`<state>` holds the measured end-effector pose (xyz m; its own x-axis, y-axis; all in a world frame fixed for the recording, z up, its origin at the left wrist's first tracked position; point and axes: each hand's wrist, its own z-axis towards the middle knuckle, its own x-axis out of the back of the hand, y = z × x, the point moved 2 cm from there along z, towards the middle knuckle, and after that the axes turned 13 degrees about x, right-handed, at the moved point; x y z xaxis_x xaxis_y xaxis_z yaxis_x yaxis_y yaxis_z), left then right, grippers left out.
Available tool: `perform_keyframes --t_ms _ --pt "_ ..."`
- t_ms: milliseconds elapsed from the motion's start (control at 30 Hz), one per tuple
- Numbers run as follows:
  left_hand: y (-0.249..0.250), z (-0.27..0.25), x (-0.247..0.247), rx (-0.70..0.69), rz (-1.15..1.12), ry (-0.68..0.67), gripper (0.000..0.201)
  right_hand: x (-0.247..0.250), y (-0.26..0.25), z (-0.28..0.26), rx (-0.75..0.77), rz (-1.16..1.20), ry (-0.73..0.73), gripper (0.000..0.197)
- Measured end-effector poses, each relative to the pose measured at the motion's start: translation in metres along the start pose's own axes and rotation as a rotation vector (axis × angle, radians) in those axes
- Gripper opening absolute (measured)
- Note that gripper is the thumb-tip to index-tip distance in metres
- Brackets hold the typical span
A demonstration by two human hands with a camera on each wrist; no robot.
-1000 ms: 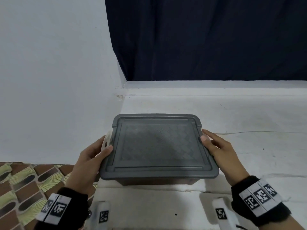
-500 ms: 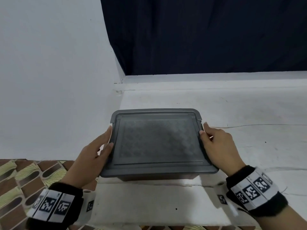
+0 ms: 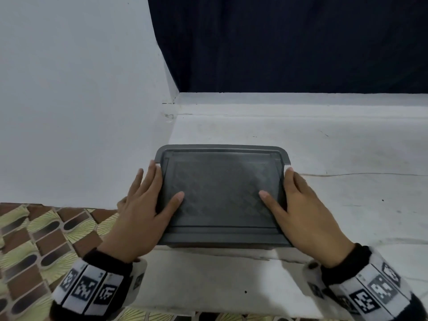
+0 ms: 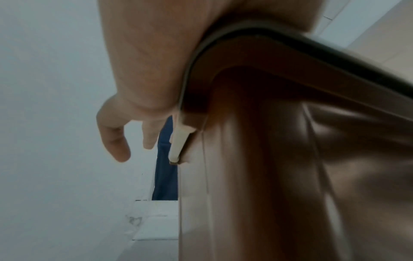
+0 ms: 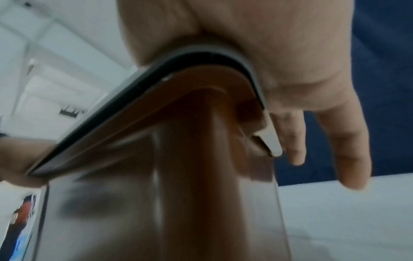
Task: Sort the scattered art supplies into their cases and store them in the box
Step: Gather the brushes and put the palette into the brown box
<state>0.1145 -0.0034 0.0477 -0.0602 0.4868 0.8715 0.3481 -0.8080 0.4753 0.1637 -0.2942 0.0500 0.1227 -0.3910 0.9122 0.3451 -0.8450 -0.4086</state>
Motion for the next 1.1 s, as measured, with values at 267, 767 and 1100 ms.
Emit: perform_keyframes --t_ms 267,767,1100 --pt "-0.004 0.028 -0.002 -0.031 -0.339 0.212 0.049 -0.003 0.015 0.018 0.005 0.434 0.347 0.047" --pt "0.051 0.183 0.004 0.117 -0.482 0.342 0.050 0.015 0.057 0.192 -0.076 0.280 0.418 0.047" --pt "0.065 0.295 -0.006 0.106 -0.528 0.343 0.041 0.022 0.083 0.297 -0.155 0.402 0.433 0.048"
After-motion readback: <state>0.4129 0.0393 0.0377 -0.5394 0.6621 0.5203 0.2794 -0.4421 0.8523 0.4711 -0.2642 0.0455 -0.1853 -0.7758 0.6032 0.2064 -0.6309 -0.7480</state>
